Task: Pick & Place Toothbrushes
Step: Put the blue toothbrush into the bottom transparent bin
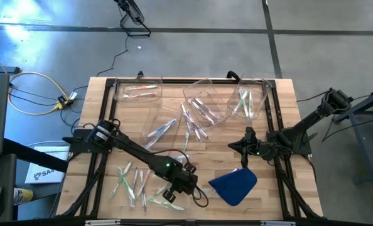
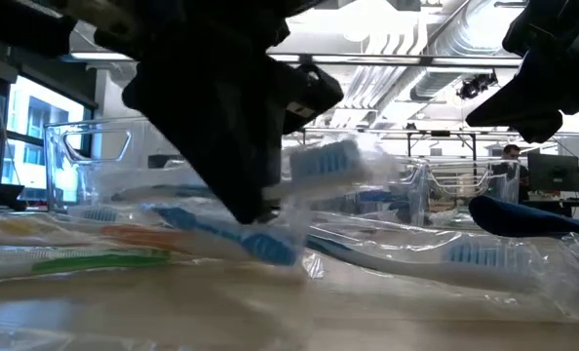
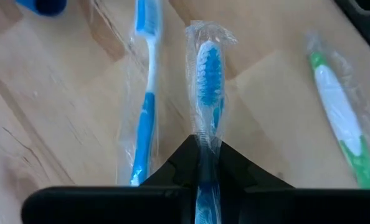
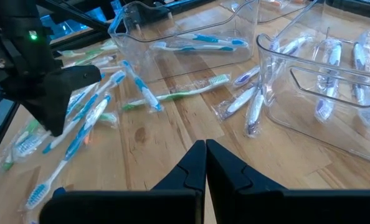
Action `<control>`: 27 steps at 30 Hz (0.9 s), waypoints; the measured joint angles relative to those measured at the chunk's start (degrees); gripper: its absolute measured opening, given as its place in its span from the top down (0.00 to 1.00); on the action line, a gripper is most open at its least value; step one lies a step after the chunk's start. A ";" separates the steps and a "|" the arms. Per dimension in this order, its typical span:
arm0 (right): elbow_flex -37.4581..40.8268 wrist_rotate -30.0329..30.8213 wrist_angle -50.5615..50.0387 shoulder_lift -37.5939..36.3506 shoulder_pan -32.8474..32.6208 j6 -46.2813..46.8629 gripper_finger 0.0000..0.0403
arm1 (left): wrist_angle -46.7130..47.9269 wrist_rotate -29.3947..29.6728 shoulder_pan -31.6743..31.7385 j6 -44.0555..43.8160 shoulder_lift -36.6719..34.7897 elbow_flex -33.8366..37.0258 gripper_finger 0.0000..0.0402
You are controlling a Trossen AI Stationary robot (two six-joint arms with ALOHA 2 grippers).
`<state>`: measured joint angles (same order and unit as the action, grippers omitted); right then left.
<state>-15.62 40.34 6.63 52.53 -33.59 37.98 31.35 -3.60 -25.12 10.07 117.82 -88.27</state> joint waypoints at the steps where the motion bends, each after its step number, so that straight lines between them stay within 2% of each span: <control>1: 0.00 0.00 0.00 0.00 0.01 0.00 0.99 | -0.05 -0.24 0.00 0.00 0.00 0.00 0.94; 12: 0.00 -0.02 0.00 0.01 -0.01 0.00 0.99 | -0.13 -2.29 0.00 -0.48 1.67 0.02 0.93; 23: 0.02 -0.03 0.00 0.00 -0.01 0.00 0.99 | -1.46 -0.52 0.00 -1.38 2.47 -0.09 0.93; 27: 0.02 -0.02 0.00 0.01 0.00 0.00 0.99 | -1.50 -0.52 0.00 -1.38 2.47 -0.09 0.89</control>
<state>-15.59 40.31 6.63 52.54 -33.59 37.98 29.85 -4.12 -25.12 8.69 120.29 -88.36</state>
